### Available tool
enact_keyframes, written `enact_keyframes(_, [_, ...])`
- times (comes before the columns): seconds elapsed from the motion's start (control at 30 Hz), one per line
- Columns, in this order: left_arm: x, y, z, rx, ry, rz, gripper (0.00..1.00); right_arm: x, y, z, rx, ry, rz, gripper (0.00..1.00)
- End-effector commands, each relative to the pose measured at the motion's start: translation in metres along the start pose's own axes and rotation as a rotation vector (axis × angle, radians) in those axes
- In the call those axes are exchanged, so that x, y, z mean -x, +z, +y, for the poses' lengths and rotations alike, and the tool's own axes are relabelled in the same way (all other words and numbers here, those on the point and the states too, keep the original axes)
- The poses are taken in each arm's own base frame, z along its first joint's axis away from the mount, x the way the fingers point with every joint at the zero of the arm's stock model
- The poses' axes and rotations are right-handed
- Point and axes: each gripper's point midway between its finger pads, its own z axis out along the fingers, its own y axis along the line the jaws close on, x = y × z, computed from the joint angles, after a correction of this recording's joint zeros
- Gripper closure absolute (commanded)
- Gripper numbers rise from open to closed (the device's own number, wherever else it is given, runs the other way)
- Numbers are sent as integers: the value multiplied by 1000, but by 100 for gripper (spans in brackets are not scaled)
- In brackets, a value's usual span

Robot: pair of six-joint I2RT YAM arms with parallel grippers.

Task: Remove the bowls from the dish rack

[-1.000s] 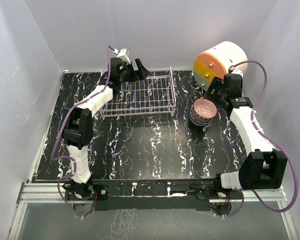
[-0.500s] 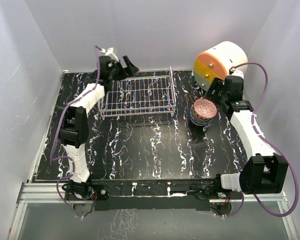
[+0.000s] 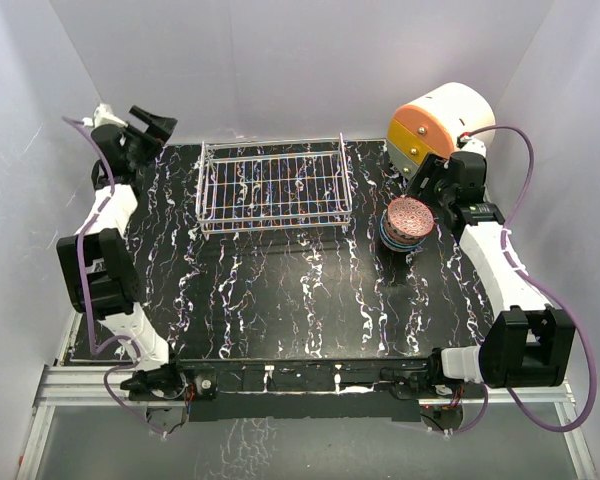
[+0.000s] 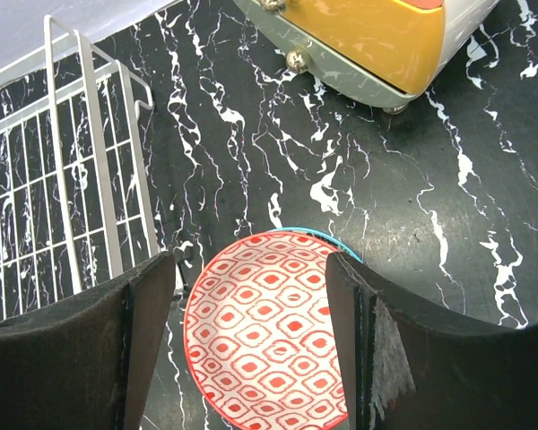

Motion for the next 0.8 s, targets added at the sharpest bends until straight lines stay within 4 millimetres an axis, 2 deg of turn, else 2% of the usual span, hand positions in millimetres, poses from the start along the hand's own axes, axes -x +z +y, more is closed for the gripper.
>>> enact_keyframes(0.0, [0,-11,29,39,-23,-57,3,10,4,9,45,9,-50,30])
enact_keyframes(0.27, [-36,5,65,56,31,19,3,4,5,9,55,11,-40,30])
enact_keyframes(0.47, [-72,18,90,161,115,69,3,5,6,11,66,13,-41,30])
enact_keyframes(0.77, [-103,23,133,266,121,110,3,8,4,11,64,7,-50,30])
